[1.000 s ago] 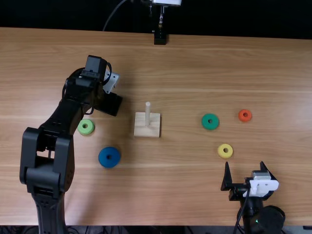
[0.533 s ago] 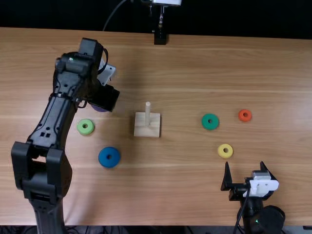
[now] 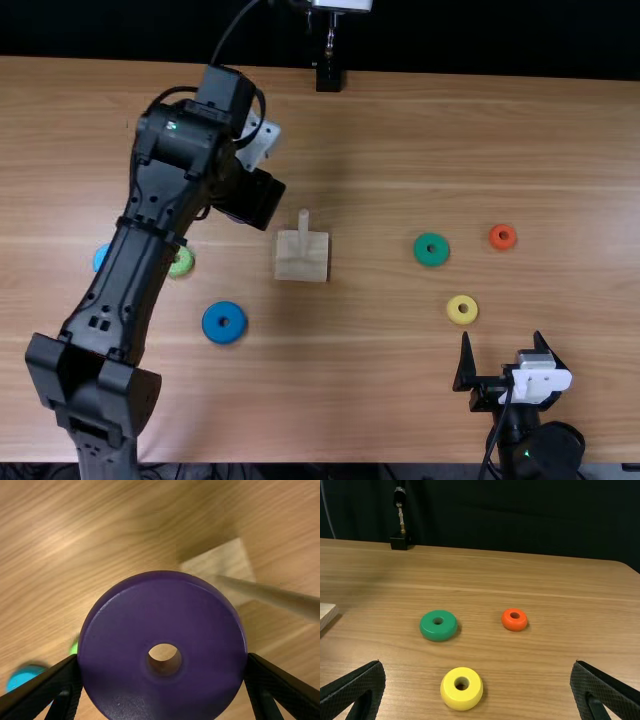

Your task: Build the Hanoi tower: stack the rings onto the peg from bottom to top in this color order: purple, dark blue, light blue, dark green, light green, yellow, orange.

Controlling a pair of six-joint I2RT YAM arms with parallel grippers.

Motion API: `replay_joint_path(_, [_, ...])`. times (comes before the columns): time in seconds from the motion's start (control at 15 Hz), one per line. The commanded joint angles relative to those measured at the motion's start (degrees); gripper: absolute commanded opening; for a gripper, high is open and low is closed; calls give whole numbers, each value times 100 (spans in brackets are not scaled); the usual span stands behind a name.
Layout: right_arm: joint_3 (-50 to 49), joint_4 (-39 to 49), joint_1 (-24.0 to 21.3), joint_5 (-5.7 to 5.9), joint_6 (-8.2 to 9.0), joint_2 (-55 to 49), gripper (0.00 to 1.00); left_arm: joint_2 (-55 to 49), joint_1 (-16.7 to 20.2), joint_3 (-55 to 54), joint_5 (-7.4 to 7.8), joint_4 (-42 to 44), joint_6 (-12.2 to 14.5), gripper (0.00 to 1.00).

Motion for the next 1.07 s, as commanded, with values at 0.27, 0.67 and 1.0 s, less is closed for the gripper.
replay_joint_path(0.27, [-320,-399,-32,-30,-7,-73,100,-341,-387,394,208,56,-818,0])
replay_joint_path(0.67, [-320,-399,-32,-30,-7,-73,100,-332,-694,438,208,77,-860,0])
replay_joint_path(1.0, [-320,-399,-32,-30,-7,-73,100,-271,-844,587,208,77,-987,0])
